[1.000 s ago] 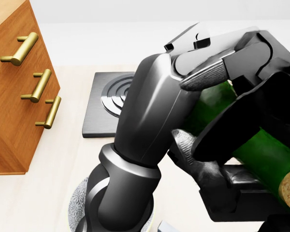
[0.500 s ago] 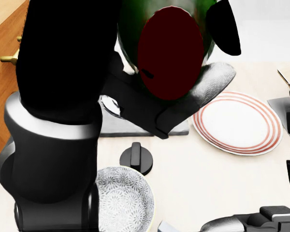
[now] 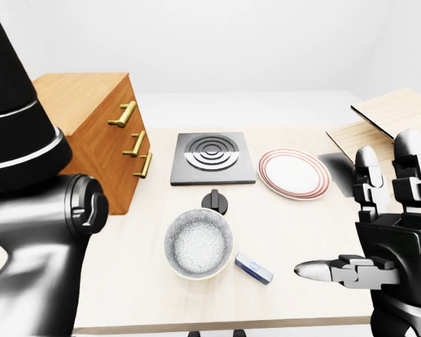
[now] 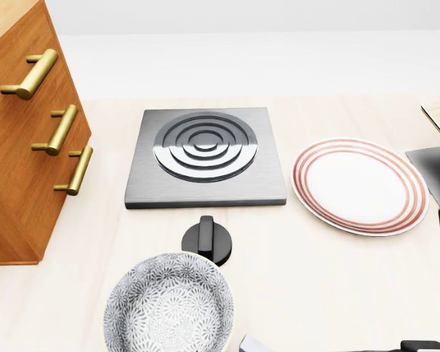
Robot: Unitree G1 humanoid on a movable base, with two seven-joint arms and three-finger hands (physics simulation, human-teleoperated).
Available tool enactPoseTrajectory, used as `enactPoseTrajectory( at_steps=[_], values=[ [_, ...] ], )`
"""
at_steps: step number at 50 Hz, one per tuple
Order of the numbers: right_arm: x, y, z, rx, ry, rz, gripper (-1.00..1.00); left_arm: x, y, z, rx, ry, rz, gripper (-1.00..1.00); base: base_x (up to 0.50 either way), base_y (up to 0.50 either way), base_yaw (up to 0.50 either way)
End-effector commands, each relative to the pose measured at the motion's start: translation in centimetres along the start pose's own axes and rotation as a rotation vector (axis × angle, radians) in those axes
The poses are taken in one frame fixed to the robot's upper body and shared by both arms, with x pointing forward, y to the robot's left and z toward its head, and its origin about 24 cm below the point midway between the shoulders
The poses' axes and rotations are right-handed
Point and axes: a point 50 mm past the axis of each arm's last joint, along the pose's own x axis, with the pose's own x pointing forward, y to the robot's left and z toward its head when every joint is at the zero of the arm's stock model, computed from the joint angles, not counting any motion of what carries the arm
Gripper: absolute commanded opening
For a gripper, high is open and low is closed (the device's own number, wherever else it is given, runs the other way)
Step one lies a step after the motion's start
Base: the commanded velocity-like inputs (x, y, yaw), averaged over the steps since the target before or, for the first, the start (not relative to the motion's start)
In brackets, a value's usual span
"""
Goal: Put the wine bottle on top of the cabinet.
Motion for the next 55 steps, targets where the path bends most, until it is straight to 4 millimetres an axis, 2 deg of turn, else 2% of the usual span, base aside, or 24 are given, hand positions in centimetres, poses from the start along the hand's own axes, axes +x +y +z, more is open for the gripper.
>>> enactPoseTrajectory(
  at_steps=[1,5,9,14,23,27,31,39,55],
  values=[
    [-0.3,0.3,-0.2,-0.029,0.012,0.009,1.00,1.8,9.7,-4.3,0.084,0.269,0.209,-0.95,0.00,0.00,0.00],
    [-0.3,0.4,-0.2,-0.035,0.008,0.013,1.00,1.3,11.8,-6.5,0.150,0.412,0.243,-0.94,0.00,0.00,0.00],
    [-0.5,0.1,-0.5,-0.044,0.026,0.011,1.00,0.9,14.1,-7.8,0.201,0.541,0.280,-0.95,0.00,0.00,0.00],
    [-0.7,-0.3,-0.4,-0.056,0.028,0.005,1.00,-1.1,15.9,-9.5,0.199,0.657,0.297,-0.94,0.00,0.00,0.00],
    [-1.3,-0.7,-1.5,-0.051,0.096,-0.008,1.00,-4.4,16.7,-12.5,0.248,0.844,0.279,-0.94,0.00,0.00,0.00],
    [-1.8,-0.8,-1.8,-0.048,0.131,-0.011,1.00,-5.4,16.3,-13.4,0.258,0.888,0.225,-0.93,0.00,0.00,0.00],
    [-1.8,-0.9,-2.2,-0.048,0.141,-0.015,1.00,-5.3,15.9,-13.5,0.232,0.885,0.198,-0.93,0.00,0.00,0.00],
    [-1.7,-0.7,-2.6,-0.034,0.148,-0.012,1.00,-3.6,15.3,-12.5,0.235,0.847,0.111,-0.94,0.00,0.00,0.00],
    [-1.9,-0.6,-3.1,-0.027,0.180,-0.007,1.00,-3.3,14.8,-12.4,0.261,0.865,0.003,-0.93,0.00,0.00,0.00]
  ],
)
